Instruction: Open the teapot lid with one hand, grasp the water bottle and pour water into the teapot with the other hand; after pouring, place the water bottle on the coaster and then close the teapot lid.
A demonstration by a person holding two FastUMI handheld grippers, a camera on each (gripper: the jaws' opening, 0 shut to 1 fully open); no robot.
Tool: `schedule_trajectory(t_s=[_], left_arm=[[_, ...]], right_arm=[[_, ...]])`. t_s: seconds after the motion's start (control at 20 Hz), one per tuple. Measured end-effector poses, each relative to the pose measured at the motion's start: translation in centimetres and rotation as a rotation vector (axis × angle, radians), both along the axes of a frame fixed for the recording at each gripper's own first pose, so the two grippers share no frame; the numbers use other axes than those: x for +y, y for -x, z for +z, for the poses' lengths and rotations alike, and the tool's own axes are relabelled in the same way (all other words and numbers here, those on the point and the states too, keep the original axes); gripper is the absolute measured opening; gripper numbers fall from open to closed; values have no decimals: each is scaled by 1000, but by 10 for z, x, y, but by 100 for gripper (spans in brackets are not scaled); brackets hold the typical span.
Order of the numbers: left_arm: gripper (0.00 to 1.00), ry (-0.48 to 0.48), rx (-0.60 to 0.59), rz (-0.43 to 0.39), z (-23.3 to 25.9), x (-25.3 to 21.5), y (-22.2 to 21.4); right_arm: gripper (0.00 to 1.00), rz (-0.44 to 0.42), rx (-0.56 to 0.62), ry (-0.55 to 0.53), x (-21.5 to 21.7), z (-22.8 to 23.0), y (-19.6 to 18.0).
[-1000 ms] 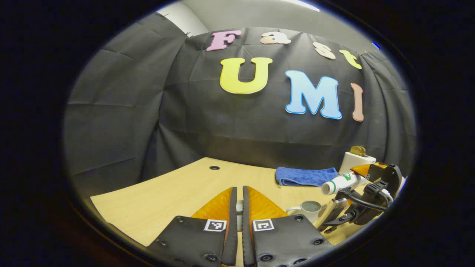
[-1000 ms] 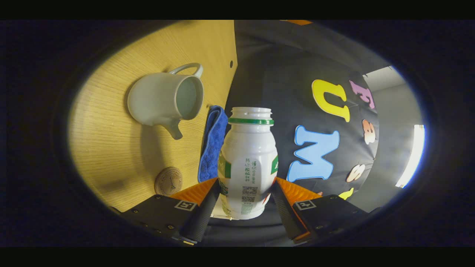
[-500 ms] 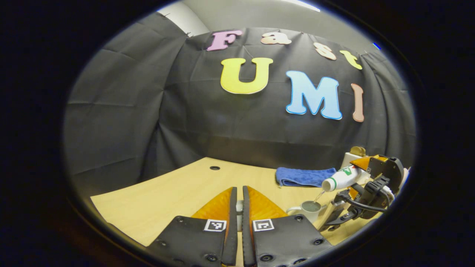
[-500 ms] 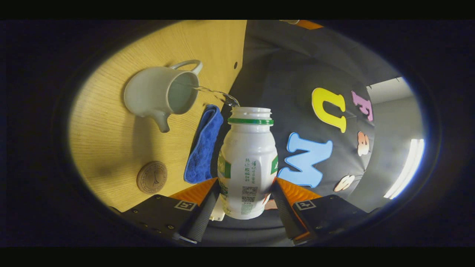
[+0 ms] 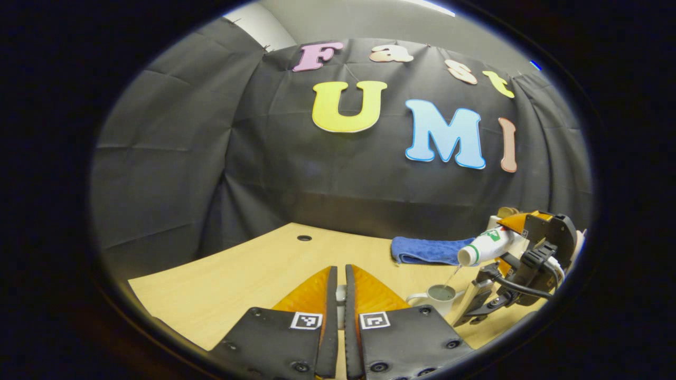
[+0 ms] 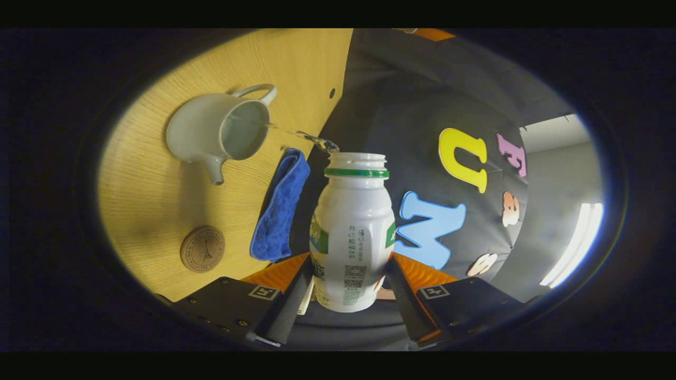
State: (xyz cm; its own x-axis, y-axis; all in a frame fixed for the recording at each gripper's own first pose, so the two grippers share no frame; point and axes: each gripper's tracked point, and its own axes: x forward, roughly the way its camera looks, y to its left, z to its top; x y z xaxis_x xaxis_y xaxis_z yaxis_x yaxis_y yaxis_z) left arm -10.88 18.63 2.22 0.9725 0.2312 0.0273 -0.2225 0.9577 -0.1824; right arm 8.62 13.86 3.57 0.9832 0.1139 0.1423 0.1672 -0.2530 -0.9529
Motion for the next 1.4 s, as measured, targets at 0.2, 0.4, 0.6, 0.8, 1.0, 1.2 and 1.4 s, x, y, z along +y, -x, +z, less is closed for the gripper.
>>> schedule_trajectory(t_s=[0.2,0.4,0.6,0.8,1.0,1.2,1.4], left_arm=[[12,-2,3,-1,-1,0,-1],[12,-4,9,-4,-3,-3,-2],[16,-6,13,-7,-4,-3,-3],[16,-6,18,-6,-5,-2,-3],[12,-7,21,-6,-7,-3,-4],[12,-9,25,-8,-7,-4,-4],[12,-9,28,-6,-8,-1,-4]], right_arm=[[80,2,-5,8,0,2,-1],[80,0,-5,16,-2,4,-2],[81,-3,-4,21,-4,4,-3],[81,-2,-3,33,-4,5,-3],[80,5,-4,43,-2,6,-3],[81,10,-5,56,1,7,-4],[81,12,2,73,3,7,-4]])
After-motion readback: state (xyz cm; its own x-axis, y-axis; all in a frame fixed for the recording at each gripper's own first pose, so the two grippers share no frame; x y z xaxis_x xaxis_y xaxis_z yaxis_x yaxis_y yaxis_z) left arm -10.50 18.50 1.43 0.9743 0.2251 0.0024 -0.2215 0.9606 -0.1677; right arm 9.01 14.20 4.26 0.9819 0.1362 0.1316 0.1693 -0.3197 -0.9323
